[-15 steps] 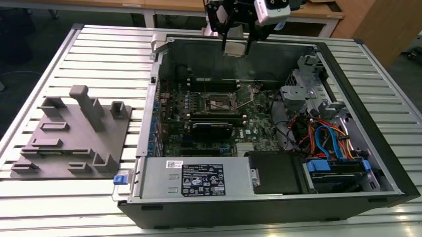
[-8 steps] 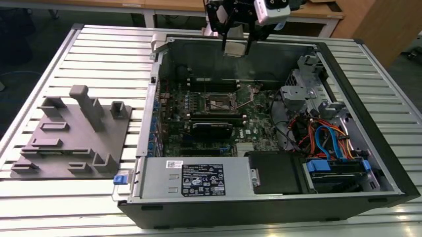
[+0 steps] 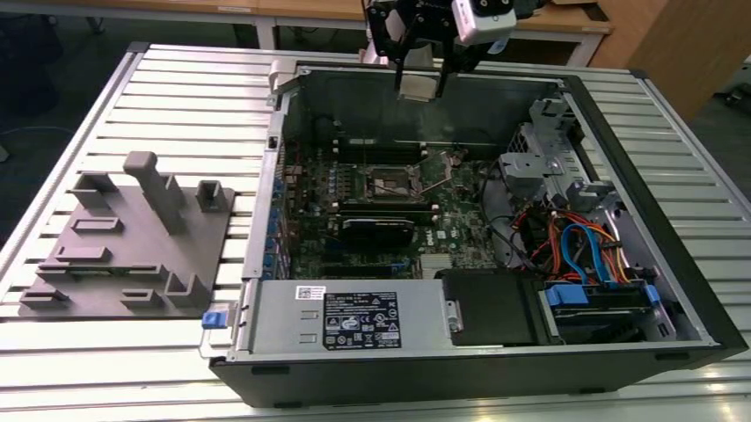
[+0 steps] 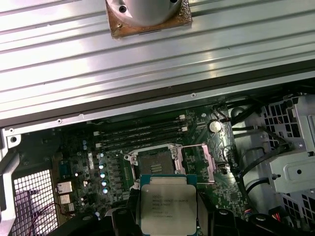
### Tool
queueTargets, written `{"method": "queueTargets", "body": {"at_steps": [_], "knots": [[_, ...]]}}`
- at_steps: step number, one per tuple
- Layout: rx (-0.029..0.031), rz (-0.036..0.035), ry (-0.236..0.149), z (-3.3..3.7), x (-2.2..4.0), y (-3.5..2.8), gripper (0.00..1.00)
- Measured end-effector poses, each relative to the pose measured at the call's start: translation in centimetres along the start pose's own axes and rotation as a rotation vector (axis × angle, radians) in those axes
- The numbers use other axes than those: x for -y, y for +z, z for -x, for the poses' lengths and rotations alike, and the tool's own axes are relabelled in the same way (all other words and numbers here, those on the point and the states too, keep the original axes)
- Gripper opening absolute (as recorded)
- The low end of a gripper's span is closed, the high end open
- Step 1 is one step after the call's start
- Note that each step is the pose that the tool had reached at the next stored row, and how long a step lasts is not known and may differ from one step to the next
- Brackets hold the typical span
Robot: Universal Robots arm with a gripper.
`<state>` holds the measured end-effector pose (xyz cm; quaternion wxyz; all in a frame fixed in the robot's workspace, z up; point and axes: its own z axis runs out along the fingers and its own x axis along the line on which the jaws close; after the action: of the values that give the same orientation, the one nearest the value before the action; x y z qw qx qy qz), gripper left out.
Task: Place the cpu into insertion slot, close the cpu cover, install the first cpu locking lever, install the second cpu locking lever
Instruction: 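Place the cpu into insertion slot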
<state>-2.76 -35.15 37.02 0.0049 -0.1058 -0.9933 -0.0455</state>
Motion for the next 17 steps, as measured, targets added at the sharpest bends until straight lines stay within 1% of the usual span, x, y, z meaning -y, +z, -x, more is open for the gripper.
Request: {"method": "queueTargets", "body": {"at_steps": [3, 5, 17], "knots": [[0.0002, 0.0001, 0.001, 0.00, 0.00, 0.00, 0.54], [0.0009, 0.0005, 0.011, 0.00, 0.00, 0.00, 0.54], [0.0017, 0.0006, 0.020, 0.00, 0.00, 0.00, 0.54]]}}
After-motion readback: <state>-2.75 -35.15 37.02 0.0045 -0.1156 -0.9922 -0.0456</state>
